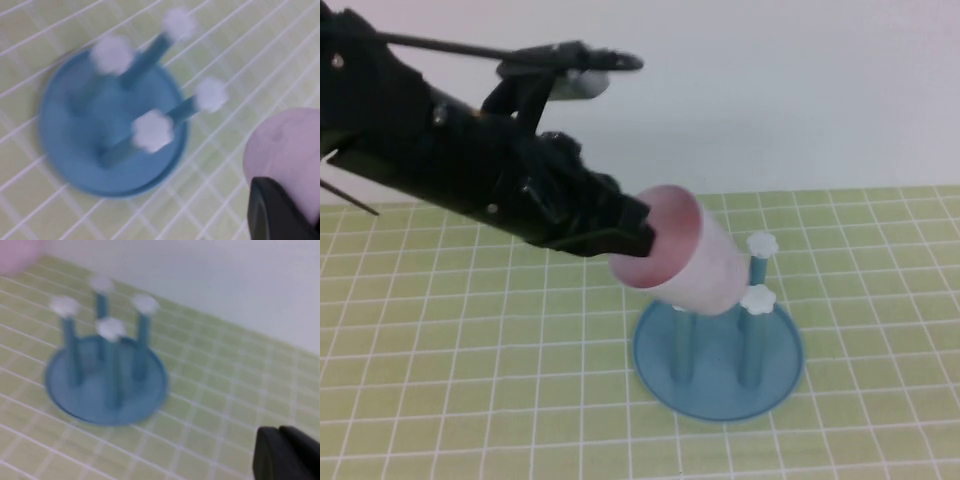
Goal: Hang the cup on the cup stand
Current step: Adjust the cup with two arms
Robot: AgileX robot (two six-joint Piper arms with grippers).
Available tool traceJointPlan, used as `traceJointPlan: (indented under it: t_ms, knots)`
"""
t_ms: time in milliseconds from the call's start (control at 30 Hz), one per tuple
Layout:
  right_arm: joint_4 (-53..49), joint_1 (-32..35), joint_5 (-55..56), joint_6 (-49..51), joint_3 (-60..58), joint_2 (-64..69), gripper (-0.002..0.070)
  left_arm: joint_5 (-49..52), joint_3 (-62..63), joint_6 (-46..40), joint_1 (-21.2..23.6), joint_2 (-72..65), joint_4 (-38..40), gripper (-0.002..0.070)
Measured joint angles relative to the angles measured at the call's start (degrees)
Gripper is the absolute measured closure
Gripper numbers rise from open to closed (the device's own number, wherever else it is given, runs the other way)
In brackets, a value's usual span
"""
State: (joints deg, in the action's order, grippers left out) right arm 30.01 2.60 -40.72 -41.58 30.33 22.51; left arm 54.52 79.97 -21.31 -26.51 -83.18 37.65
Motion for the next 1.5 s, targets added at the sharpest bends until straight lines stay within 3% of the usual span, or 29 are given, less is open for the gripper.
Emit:
traceJointPlan:
  t_ms: [167, 267, 333, 467, 533, 600, 800, 1167, 1500]
  knots:
    - [17.04, -0.03, -1.98, -18.49, 0.00, 2.84, 0.0655, -0.90, 1.62, 0.22, -5.37, -2.20, 5.40, 0.0675]
    - [23.24, -0.03, -3.33, -24.84, 0.00, 4.65, 0.0598, -1.12, 1.62, -1.63, -8.08, -3.30, 9.30, 0.0675]
    - [24.59, -0.26, -3.55, -27.81, 0.00, 5.05, 0.0499, -1.12, 1.62, -2.30, -9.43, -3.96, 11.32, 0.0675]
    - [24.99, -0.71, -3.66, -32.99, 0.00, 5.16, 0.0176, -1.16, 1.62, -3.01, -10.64, -4.90, 15.66, 0.0675]
    - [25.19, -0.77, -3.69, -36.72, 0.00, 5.16, 0.0072, -0.88, 1.62, -4.48, -11.12, -5.23, 17.62, 0.0675]
    - [25.86, -0.85, -3.86, -41.04, 0.00, 5.28, 0.0024, -0.86, 1.62, -4.51, -12.28, -5.49, 17.90, 0.0675]
    - [27.44, -0.91, -4.25, -48.66, 0.00, 5.28, -0.0011, -5.84, 1.62, -4.60, -16.87, -6.11, 17.76, 0.0675]
    - [25.91, -0.99, -4.43, -49.96, 0.00, 5.95, -0.0016, -10.41, 1.62, -7.70, -23.14, -6.18, 19.60, 0.0675]
    - [25.39, -1.04, -4.63, -50.04, 0.00, 8.63, -0.0017, -10.66, 1.62, -8.12, -24.01, -6.18, 19.22, 0.0675]
